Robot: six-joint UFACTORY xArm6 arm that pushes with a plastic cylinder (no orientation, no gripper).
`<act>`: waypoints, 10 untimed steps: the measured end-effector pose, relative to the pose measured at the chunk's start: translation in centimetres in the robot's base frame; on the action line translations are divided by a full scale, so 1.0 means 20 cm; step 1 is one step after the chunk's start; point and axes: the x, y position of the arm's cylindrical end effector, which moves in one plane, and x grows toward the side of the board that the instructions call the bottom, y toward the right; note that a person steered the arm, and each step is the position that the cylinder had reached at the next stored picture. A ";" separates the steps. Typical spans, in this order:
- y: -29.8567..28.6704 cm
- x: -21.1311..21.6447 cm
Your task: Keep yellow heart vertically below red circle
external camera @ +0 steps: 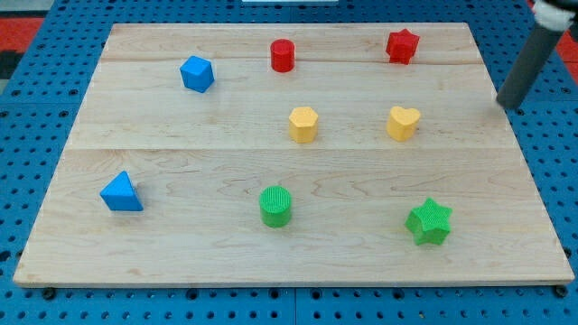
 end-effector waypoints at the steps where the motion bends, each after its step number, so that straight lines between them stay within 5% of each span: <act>1: -0.41 0.18; 2: -0.61 0.09; 10: -0.77 -0.16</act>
